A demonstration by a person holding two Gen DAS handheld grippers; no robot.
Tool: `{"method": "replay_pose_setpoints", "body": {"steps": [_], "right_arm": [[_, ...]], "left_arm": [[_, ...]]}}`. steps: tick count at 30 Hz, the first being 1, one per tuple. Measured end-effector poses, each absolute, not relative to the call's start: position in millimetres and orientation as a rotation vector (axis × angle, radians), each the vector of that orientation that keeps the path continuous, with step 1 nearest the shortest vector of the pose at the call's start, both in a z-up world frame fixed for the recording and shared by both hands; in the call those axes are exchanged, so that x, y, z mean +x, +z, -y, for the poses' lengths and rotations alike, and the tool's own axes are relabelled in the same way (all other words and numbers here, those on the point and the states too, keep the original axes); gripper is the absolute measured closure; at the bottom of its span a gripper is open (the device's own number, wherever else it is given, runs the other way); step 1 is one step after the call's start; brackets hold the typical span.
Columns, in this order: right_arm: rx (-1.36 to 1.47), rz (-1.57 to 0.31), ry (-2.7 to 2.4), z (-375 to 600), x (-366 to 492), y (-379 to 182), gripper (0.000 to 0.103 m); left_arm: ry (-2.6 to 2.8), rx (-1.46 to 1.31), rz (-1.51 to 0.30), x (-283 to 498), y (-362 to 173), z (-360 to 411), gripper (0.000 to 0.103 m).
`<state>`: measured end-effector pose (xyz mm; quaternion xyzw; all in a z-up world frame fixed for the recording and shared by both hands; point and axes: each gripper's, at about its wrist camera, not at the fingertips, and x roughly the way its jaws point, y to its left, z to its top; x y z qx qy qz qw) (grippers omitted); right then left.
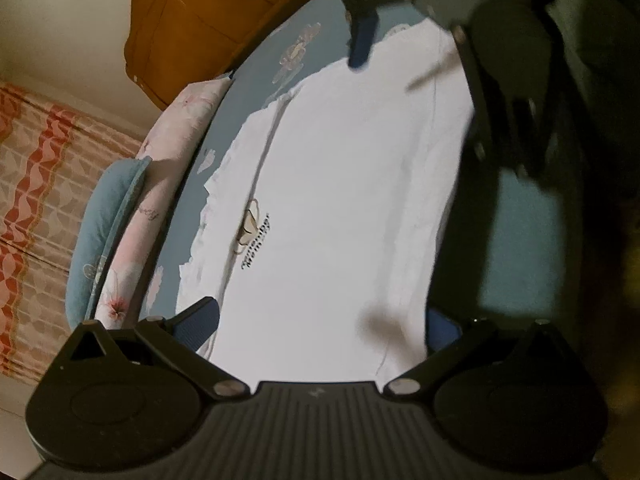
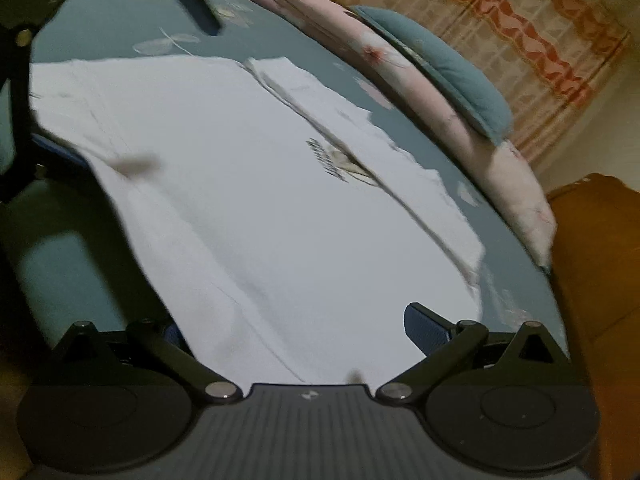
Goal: Fold clothes
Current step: 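Roll both tools and lower them onto the shirt's side edge, then close both tools on the side edge and fold it over the shirt's middle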
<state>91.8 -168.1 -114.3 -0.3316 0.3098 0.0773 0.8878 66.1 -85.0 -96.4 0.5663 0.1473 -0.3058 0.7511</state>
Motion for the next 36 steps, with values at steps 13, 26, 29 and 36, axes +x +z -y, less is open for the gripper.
{"method": "replay_pose_setpoints", "body": {"steps": [13, 26, 29, 36], "right_arm": [[-0.785, -0.66, 0.063, 218, 79, -119, 0.0], [-0.824, -0.711, 0.24, 220, 77, -111, 0.074], [-0.824, -0.719, 0.268, 215, 74, -113, 0.092], [-0.849, -0.732, 0.28, 209, 70, -114, 0.098]], "left_arm": [[-0.557, 1.435, -0.304, 71, -119, 42, 0.0], [-0.674, 1.645, -0.332, 55, -138, 32, 0.072], [-0.684, 1.634, -0.343, 52, -139, 30, 0.084], [-0.7, 1.649, -0.343, 51, -141, 28, 0.098]]}}
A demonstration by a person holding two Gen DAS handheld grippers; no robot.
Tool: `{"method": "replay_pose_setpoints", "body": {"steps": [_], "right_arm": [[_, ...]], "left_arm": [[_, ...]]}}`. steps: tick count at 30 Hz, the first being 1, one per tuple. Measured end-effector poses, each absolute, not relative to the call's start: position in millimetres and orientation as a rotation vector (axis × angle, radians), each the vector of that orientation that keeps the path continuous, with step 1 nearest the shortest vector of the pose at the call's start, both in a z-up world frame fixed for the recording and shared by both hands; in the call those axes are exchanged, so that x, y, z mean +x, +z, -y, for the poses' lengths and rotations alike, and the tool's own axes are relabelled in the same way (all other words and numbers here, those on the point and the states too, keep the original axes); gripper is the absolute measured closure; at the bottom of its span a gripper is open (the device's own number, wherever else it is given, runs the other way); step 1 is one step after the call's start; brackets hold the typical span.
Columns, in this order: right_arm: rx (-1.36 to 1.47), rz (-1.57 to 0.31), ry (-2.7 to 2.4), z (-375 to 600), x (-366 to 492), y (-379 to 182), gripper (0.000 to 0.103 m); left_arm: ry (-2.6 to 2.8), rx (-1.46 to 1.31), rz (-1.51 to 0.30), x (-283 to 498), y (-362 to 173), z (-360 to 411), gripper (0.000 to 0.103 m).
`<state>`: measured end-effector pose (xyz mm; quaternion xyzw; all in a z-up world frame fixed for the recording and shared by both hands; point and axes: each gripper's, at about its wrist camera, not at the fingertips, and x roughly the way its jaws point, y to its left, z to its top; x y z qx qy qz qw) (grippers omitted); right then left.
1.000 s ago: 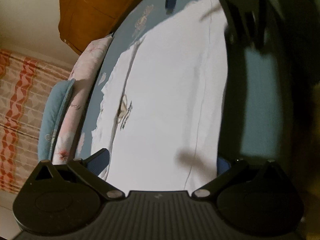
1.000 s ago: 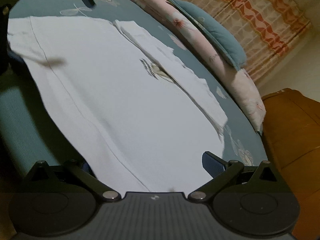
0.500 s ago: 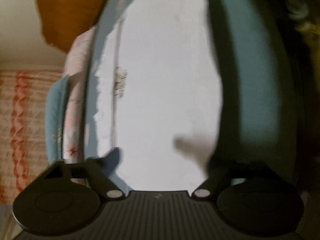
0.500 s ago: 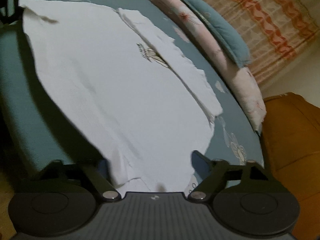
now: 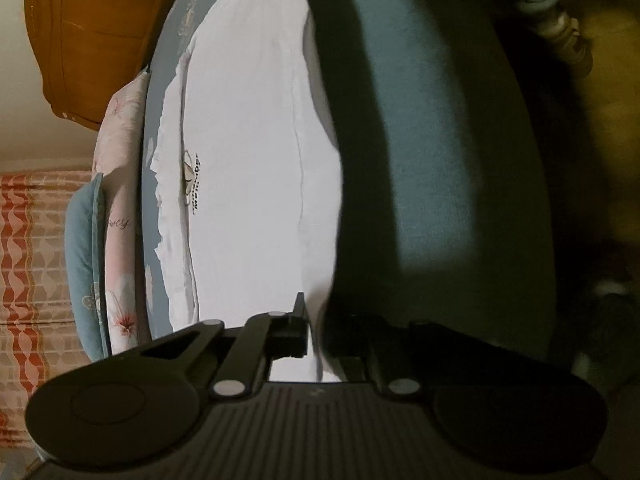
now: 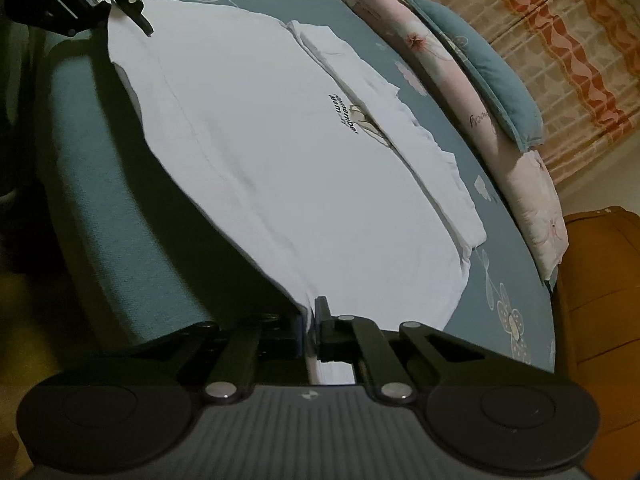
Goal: Fold clothes
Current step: 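Close both tools on the side edge and fold it over the shirt's middle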
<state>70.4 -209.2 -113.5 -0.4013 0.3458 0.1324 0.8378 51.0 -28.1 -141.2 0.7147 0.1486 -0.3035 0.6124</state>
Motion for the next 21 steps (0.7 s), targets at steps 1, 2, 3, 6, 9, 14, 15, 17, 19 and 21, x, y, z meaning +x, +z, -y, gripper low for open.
{"method": "replay_pose_setpoints", "body": {"steps": [1, 2, 3, 6, 9, 14, 15, 17, 19, 21], "right_arm": [[-0.857, -0.734, 0.284, 209, 71, -112, 0.098], [-0.865, -0.736, 0.287, 208, 71, -111, 0.098], [-0.874, -0.738, 0.291, 208, 71, -110, 0.098], [-0.894, -0.735, 0.302, 208, 75, -102, 0.098], [-0.893, -0.729, 0.311, 209, 81, -93, 0.099], [-0.881, -0.711, 0.312, 213, 93, -78, 0.099], [-0.882, -0.708, 0.31, 214, 96, -76, 0.099], [-0.892, -0.698, 0.304, 216, 101, -74, 0.099], [-0.91, -0.686, 0.293, 217, 106, -72, 0.099], [-0.915, -0.675, 0.283, 219, 113, -70, 0.099]], "left_arm": [[-0.702, 1.649, -0.342, 52, -140, 28, 0.098], [-0.707, 1.649, -0.346, 53, -137, 28, 0.098], [-0.709, 1.649, -0.346, 54, -135, 29, 0.098], [-0.702, 1.648, -0.33, 60, -125, 29, 0.098], [-0.683, 1.618, -0.322, 66, -113, 31, 0.098], [-0.655, 1.593, -0.308, 80, -97, 35, 0.098], [-0.651, 1.593, -0.302, 84, -96, 36, 0.098], [-0.64, 1.597, -0.291, 92, -93, 38, 0.098], [-0.629, 1.594, -0.289, 102, -90, 41, 0.098], [-0.614, 1.58, -0.284, 112, -86, 43, 0.098]]}}
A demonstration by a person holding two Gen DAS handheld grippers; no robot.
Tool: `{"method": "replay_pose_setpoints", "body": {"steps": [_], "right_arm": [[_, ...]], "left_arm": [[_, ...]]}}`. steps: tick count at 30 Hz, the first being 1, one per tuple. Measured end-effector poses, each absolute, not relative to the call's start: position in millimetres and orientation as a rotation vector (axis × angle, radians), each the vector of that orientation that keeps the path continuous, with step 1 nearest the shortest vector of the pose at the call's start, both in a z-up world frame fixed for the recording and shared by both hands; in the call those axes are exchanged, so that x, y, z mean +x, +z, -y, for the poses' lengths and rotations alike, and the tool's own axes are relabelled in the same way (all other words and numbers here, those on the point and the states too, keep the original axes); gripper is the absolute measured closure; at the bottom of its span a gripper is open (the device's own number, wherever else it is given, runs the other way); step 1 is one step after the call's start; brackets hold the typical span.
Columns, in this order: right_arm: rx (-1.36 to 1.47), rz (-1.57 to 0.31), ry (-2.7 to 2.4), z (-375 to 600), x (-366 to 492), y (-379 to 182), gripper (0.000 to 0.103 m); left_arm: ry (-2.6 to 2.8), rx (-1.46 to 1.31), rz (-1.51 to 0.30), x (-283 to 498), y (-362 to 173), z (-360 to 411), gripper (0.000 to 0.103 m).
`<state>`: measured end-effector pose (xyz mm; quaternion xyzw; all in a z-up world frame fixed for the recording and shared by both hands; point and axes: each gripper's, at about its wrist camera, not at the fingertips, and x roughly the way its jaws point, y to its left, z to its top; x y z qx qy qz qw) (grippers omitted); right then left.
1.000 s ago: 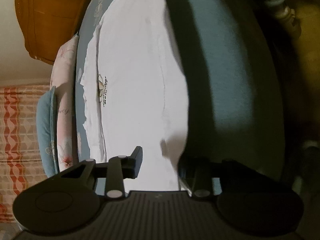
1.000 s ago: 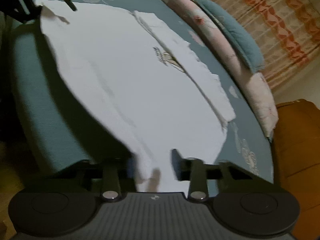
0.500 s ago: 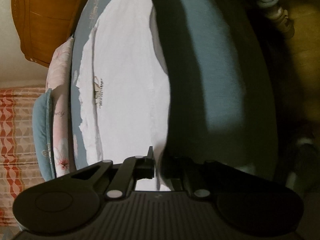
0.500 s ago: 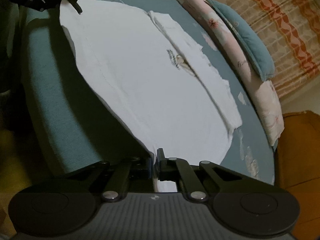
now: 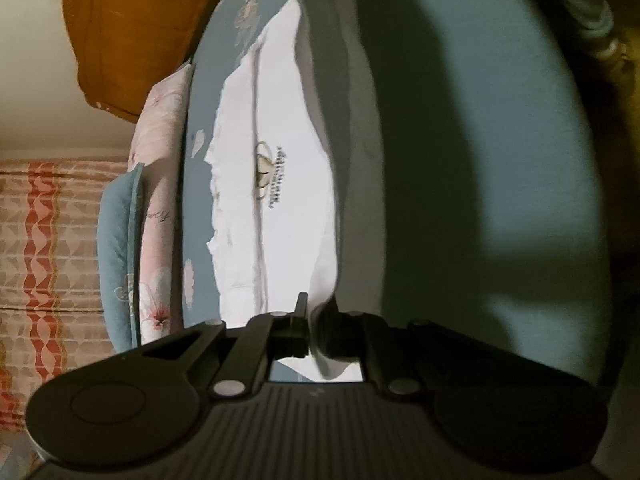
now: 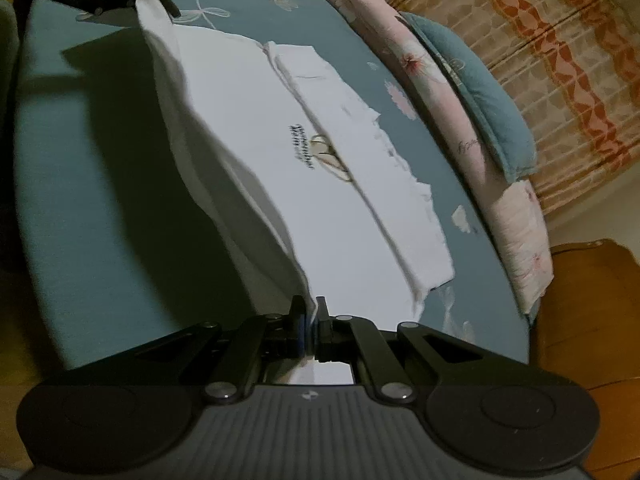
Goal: Fold clothes
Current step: 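Close both tools on the side edge and fold it over the shirt's middle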
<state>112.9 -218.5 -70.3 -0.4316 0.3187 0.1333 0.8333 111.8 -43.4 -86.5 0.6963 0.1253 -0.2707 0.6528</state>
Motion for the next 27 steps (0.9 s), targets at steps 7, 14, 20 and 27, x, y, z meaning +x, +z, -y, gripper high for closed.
{"method": "replay_pose_setpoints", "body": {"steps": [7, 14, 20, 27], "right_arm": [[-0.902, -0.64, 0.244, 226, 144, -65, 0.099], [-0.854, -0.589, 0.183, 237, 194, -60, 0.099], [-0.846, -0.55, 0.15, 242, 245, -58, 0.099], [-0.819, -0.532, 0.122, 251, 303, -64, 0.099]], "left_arm": [[-0.55, 1.532, -0.274, 143, -80, 51, 0.095], [-0.491, 1.472, -0.274, 190, -73, 59, 0.095], [-0.445, 1.415, -0.28, 244, -65, 64, 0.094], [-0.41, 1.386, -0.28, 300, -65, 72, 0.093]]}}
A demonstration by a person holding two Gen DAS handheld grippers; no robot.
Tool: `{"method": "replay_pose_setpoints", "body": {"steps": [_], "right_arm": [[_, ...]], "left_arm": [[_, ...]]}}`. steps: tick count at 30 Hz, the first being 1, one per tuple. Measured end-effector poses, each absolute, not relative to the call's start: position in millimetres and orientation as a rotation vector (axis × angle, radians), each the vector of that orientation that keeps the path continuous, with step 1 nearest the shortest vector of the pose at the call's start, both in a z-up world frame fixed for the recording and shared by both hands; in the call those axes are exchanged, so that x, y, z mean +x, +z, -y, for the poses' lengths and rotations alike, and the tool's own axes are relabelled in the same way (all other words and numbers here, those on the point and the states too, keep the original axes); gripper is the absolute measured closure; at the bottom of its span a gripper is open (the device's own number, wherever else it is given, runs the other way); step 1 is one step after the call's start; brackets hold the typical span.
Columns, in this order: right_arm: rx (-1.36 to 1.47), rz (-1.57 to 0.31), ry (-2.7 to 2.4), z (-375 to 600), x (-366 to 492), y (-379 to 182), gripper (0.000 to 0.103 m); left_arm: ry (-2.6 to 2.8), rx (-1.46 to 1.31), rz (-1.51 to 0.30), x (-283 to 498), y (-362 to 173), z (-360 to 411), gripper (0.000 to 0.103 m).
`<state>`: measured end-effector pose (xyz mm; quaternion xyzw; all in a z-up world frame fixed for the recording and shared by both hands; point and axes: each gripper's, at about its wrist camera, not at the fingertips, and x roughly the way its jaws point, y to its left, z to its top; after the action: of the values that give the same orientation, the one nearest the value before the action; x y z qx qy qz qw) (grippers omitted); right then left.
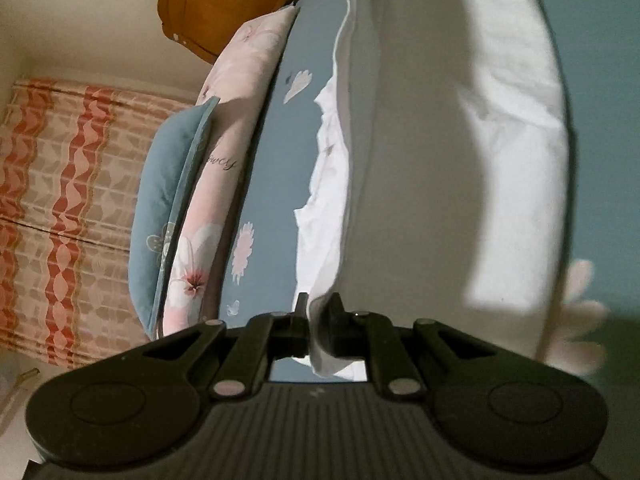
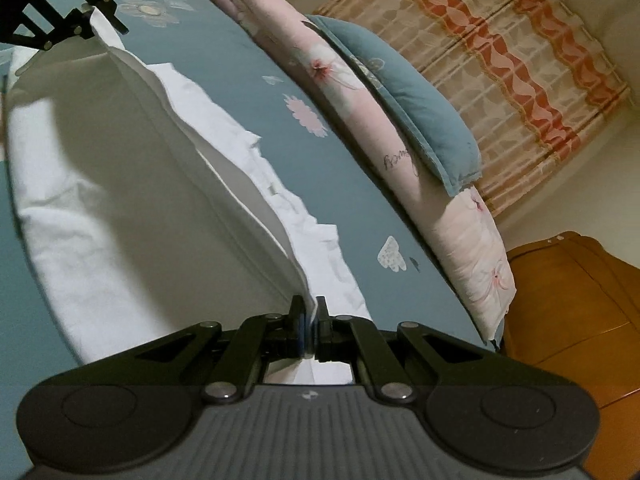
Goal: Fold clothes
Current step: 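Close both tools on the side edge and fold it over the shirt's middle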
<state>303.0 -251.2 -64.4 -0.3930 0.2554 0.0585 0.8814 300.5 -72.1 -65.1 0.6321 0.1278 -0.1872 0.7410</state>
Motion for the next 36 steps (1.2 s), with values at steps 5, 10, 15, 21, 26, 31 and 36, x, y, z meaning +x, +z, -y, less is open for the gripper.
{"method": "replay_pose_setpoints", "body": {"steps": [5, 10, 15, 21, 26, 31, 36], "right_arm": [[-0.791, -0.519, 0.094, 258, 344, -72, 0.099], [-0.79, -0.513, 0.073, 261, 378, -80, 0.099], [-0.757, -0.558, 0.09, 267, 401, -90, 0.099], [-0.77, -0.585, 0.105, 269, 420, -107, 0.099], [-0.745, -0.591, 0.106, 273, 426, -117, 0.099], [-0.728, -0.588, 0.102, 277, 432, -119, 0.099], [-0.71, -0.612, 0.1, 280, 441, -124, 0.082]], "left_arm": [[-0.395, 1.397, -0.283, 336, -73, 78, 0.093], [-0.39, 1.379, -0.301, 358, -78, 80, 0.093], [-0.42, 1.321, -0.372, 379, -81, 81, 0.091], [-0.438, 1.304, -0.407, 395, -93, 81, 0.091], [-0.448, 1.278, -0.42, 405, -96, 82, 0.091], [-0.46, 1.246, -0.442, 415, -98, 84, 0.089], [-0.462, 1.214, -0.427, 422, -96, 81, 0.058]]}}
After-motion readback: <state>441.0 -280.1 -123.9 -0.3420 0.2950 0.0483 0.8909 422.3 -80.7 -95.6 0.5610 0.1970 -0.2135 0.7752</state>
